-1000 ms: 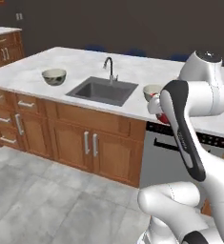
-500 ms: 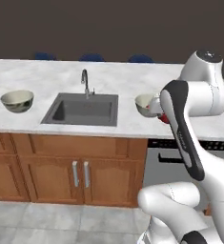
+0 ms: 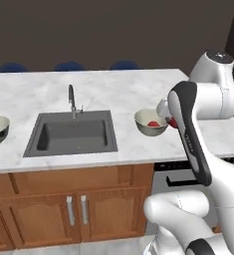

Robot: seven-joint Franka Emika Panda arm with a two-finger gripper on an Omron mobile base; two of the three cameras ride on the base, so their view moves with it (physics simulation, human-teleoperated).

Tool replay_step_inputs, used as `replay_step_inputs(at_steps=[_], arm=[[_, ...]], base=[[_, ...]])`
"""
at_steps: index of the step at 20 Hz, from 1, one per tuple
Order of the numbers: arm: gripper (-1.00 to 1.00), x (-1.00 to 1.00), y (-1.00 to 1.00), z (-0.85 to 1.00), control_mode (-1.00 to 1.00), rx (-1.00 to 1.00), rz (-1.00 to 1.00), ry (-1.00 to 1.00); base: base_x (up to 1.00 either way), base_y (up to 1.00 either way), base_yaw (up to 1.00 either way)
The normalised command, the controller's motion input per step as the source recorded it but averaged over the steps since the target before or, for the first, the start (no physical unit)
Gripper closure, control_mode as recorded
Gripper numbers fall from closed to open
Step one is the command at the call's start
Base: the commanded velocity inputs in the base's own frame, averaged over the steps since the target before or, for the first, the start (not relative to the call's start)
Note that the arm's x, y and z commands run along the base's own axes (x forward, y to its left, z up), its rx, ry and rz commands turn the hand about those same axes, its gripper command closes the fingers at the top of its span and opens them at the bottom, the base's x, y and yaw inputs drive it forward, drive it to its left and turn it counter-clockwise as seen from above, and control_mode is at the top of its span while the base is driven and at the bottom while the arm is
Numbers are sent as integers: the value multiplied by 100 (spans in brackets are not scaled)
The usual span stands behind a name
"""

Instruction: Pick the onions from the cabinet and place them in one bowl. Pick the avocado from the sink and place it in the other bowl.

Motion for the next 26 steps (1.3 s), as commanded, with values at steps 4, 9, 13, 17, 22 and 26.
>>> replay_step_inputs(at_steps=[4,9,13,17,22,26], arm=[[100,0,0,0,100,0,0,0],[100,0,0,0,100,0,0,0],[100,0,0,0,100,0,0,0],[100,0,0,0,100,0,0,0],[100,0,0,0,100,0,0,0],[100,0,0,0,100,0,0,0]], base=[[52,0,-21],[54,0,-21],[48,0,-22],[39,0,-21],[46,0,-20],[34,0,-9]])
